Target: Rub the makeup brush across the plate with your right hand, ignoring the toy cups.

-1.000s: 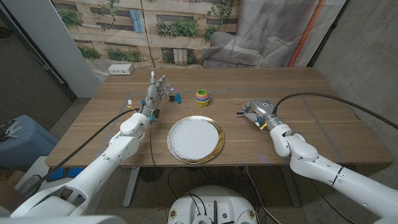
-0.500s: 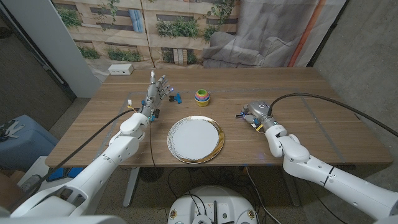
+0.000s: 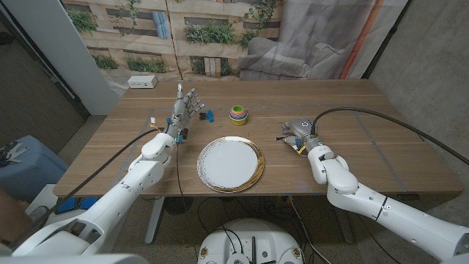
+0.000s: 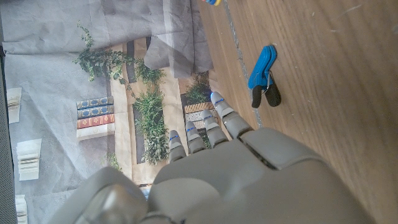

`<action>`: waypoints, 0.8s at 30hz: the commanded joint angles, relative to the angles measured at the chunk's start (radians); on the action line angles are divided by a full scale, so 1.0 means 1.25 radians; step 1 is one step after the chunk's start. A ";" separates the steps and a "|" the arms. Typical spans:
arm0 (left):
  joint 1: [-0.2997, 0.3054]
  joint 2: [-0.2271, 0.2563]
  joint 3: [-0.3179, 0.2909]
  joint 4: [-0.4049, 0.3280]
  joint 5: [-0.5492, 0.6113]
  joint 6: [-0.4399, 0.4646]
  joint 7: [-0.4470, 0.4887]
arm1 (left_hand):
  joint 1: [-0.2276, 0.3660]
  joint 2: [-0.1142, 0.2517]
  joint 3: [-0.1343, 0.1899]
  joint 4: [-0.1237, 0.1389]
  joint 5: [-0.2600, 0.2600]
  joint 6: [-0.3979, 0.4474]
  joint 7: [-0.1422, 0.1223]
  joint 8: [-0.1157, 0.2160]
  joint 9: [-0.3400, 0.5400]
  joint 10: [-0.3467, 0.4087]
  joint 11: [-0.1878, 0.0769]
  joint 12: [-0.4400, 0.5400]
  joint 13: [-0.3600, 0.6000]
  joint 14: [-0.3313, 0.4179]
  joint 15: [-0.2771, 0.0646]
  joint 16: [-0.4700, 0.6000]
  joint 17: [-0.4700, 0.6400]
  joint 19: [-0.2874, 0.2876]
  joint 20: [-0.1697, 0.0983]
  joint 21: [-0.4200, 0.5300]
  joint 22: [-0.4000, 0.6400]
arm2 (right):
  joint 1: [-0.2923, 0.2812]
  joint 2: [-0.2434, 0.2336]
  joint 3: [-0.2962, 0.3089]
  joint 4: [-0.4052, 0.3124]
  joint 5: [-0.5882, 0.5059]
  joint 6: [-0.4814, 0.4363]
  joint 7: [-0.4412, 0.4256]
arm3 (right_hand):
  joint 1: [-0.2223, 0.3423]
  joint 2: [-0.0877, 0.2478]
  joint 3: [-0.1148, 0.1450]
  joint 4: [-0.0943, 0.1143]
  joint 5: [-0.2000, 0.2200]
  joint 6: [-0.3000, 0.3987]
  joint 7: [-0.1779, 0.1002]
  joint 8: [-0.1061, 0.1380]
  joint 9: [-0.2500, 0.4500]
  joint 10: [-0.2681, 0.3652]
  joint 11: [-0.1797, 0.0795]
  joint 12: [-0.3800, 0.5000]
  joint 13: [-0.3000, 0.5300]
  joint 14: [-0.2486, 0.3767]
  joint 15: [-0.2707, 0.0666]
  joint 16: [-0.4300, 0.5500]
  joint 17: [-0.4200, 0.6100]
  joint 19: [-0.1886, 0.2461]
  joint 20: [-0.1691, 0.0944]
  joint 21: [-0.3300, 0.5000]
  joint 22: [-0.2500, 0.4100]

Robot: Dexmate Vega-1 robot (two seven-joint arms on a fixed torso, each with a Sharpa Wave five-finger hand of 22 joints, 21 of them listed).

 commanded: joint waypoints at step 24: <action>0.000 0.000 0.000 0.001 0.000 0.000 -0.001 | -0.001 0.011 -0.001 0.005 0.003 -0.001 -0.007 0.006 0.002 0.001 -0.009 0.006 0.002 0.006 -0.011 0.003 0.001 0.007 0.000 0.005 0.004 | -0.027 -0.021 0.107 -0.093 0.145 0.035 0.100 | -0.201 0.019 -0.035 0.056 0.000 -0.237 0.032 -0.114 -0.009 -0.265 0.062 -0.001 -0.001 -0.151 -0.022 -0.058 -0.001 -0.074 0.020 0.004 0.001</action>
